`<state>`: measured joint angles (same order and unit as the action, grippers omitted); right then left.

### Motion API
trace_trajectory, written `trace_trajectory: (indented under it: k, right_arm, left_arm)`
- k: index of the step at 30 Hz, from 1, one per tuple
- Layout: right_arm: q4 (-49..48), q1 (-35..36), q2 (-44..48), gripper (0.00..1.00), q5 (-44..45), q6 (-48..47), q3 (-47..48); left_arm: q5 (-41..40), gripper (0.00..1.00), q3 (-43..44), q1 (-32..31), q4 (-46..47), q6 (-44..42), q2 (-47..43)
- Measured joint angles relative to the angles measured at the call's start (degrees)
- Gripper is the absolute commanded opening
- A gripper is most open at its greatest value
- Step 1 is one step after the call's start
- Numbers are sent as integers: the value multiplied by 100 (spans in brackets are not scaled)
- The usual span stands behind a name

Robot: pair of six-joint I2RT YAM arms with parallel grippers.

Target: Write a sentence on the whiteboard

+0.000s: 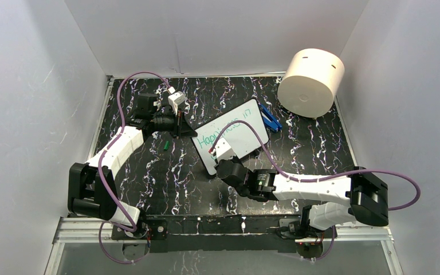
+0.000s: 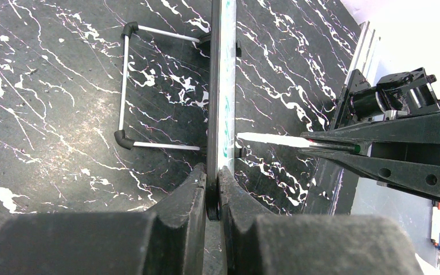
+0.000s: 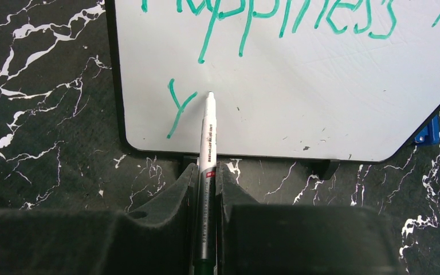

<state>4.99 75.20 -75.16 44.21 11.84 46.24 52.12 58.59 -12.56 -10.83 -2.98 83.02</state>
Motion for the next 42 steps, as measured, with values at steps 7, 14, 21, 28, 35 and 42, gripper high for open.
trace_trajectory:
  k: [7,14,21,28,35,42]
  right_arm:
    - [-87,-20,-33,0,0,0,-2]
    - [-120,-52,-33,0,-2,0,-2]
    - [-195,-61,-111,0,-28,0,-2]
    - [-203,-63,-151,0,-72,0,-2]
    - [-181,-85,-151,0,-114,7,-2]
    - [-107,-85,-157,0,-197,55,-2]
  left_arm:
    - [0,0,2,0,-2,0,2]
    - [2,0,4,0,-2,0,2]
    - [2,0,4,0,-2,0,2]
    - [0,0,4,0,-2,0,2]
    - [-2,0,4,0,-2,0,2]
    - [-4,0,4,0,-2,0,2]
